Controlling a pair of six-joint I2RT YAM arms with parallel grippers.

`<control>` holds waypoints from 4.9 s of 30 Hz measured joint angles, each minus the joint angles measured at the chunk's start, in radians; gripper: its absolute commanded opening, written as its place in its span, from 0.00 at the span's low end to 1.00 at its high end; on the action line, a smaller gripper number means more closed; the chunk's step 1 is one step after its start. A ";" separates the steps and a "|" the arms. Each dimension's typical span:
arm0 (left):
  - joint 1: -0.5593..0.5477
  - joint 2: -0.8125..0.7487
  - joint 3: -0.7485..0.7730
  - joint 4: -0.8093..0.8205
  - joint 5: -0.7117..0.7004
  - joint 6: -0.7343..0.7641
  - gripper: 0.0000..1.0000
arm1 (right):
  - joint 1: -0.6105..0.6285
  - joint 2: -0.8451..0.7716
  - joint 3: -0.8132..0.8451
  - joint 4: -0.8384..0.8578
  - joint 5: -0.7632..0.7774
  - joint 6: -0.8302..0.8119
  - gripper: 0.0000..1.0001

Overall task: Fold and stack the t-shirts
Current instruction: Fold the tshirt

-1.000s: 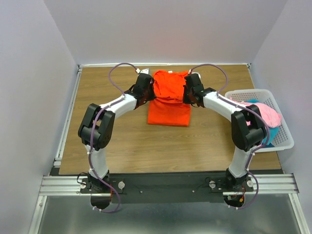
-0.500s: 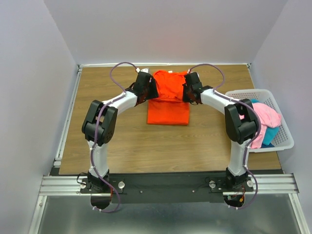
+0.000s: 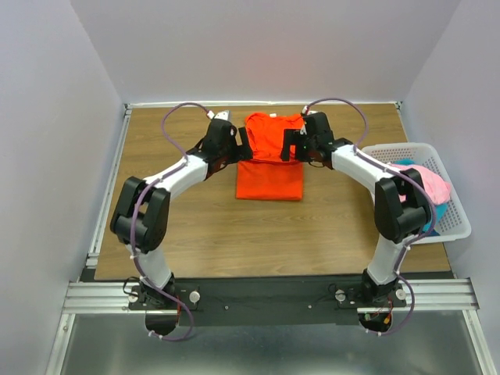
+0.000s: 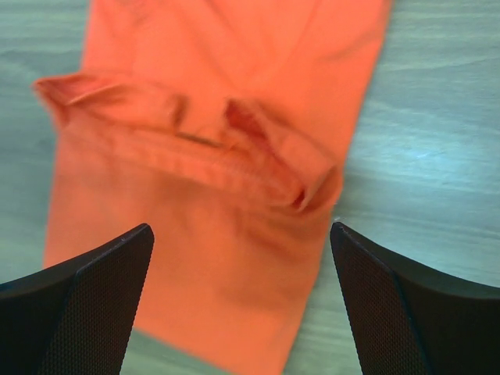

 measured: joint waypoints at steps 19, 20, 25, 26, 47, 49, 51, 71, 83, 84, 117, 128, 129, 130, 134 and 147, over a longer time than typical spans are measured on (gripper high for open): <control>-0.007 -0.423 -0.565 0.049 0.002 -0.123 0.98 | 0.097 0.212 0.089 0.063 -0.142 -0.025 1.00; -0.007 -0.428 -0.570 0.051 0.002 -0.127 0.98 | 0.095 0.225 0.115 0.066 -0.122 -0.026 1.00; -0.007 -0.430 -0.584 0.052 0.002 -0.141 0.98 | 0.084 0.291 0.217 0.074 -0.050 -0.027 1.00; -0.007 -0.430 -0.585 0.053 0.002 -0.144 0.98 | 0.078 0.313 0.247 0.074 -0.041 -0.027 1.00; -0.046 -0.298 -0.537 0.140 0.054 -0.148 0.98 | 0.019 0.034 0.148 0.084 0.018 0.031 1.00; -0.059 -0.266 -0.509 0.151 0.066 -0.148 0.96 | 0.019 -0.091 0.039 0.097 0.047 0.074 1.00; -0.066 -0.230 -0.481 0.171 0.076 -0.147 0.90 | 0.010 -0.206 -0.086 0.108 0.076 0.118 1.00; -0.092 -0.001 -0.349 0.241 0.142 -0.140 0.08 | -0.065 -0.374 -0.393 0.081 0.202 0.309 1.00; -0.098 0.006 -0.348 0.243 0.130 -0.137 0.00 | -0.080 -0.293 -0.402 0.082 0.140 0.326 0.92; -0.098 0.004 -0.348 0.243 0.127 -0.137 0.00 | -0.080 -0.282 -0.405 0.082 0.129 0.327 0.90; -0.098 -0.098 -0.464 0.249 0.087 -0.137 0.00 | -0.079 -0.194 -0.548 0.232 -0.099 0.402 0.01; -0.109 -0.478 -0.678 0.201 0.051 -0.156 0.00 | -0.029 -0.537 -0.670 0.154 -0.209 0.414 0.01; -0.111 -0.517 -0.689 0.197 0.045 -0.159 0.00 | -0.026 -0.589 -0.675 0.140 -0.219 0.415 0.01; -0.112 -0.573 -0.702 0.185 0.037 -0.159 0.00 | -0.026 -0.613 -0.675 0.132 -0.227 0.415 0.01; -0.118 -0.752 -0.718 0.133 0.020 -0.159 0.00 | -0.013 -0.723 -0.681 0.077 -0.267 0.419 0.01; -0.132 -1.109 -0.742 0.044 0.032 -0.171 0.00 | 0.013 -0.987 -0.666 -0.049 -0.362 0.438 0.01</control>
